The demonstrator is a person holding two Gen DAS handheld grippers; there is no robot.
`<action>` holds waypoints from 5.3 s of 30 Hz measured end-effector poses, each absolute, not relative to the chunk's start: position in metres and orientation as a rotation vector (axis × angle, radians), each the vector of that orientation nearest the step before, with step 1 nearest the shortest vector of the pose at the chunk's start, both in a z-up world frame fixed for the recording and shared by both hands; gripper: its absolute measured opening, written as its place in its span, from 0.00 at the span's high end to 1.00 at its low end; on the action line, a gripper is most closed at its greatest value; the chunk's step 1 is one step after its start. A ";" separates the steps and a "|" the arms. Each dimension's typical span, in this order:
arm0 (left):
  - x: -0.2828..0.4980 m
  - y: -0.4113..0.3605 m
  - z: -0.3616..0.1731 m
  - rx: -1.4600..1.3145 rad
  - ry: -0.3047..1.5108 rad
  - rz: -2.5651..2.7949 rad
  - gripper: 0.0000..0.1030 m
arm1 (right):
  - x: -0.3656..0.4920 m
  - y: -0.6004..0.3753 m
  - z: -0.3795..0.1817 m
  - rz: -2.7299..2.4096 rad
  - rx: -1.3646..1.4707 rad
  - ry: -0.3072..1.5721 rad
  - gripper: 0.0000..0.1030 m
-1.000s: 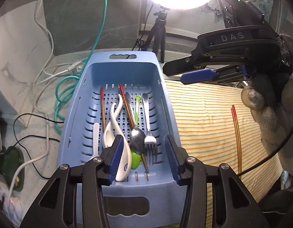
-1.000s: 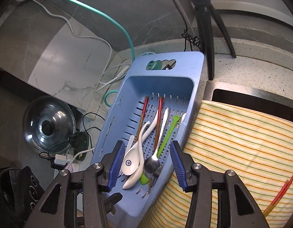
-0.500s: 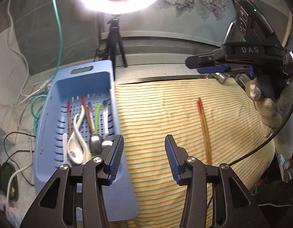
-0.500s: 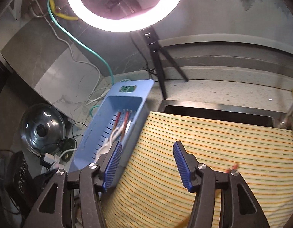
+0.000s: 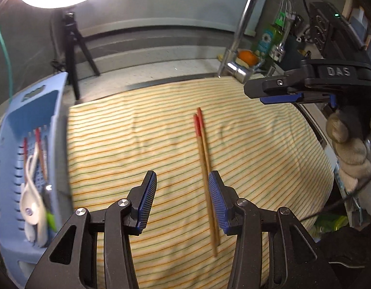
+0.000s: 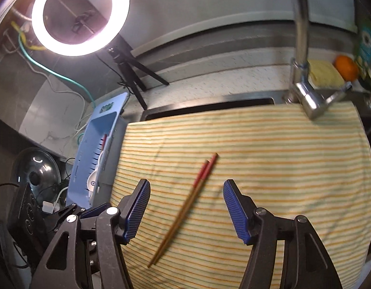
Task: Organize utensils
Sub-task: 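Grasp one red-tipped chopstick with the left tool while right tool grasps the other, then carry chopstick into basket with left tool while right tool carries its chopstick, then open both tools and lift them out of the basket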
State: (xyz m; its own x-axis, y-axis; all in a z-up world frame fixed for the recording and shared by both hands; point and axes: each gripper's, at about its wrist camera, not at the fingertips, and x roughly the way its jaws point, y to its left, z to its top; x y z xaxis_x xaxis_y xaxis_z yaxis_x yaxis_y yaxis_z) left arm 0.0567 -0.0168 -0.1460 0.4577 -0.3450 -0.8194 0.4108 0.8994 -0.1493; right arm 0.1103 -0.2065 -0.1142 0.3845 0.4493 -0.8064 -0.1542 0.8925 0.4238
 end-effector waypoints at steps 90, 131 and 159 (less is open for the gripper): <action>0.073 0.024 -0.136 -0.102 0.961 -0.366 0.94 | 0.138 -0.155 -0.151 0.422 0.422 1.218 0.94; 0.122 0.217 -0.126 -0.190 0.931 -0.026 0.90 | 0.193 0.090 -0.125 0.625 0.104 1.107 0.74; 0.107 0.199 -0.109 -0.119 0.899 0.038 0.35 | 0.189 0.070 -0.101 0.600 0.027 1.001 0.39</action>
State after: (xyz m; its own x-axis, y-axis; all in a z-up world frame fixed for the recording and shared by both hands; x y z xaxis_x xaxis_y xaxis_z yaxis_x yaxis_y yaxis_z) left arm 0.1071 0.1994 -0.1086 0.6219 -0.0172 -0.7829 -0.0823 0.9928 -0.0872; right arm 0.1891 0.0698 -0.1015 0.3927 0.4848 -0.7815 -0.4606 0.8392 0.2891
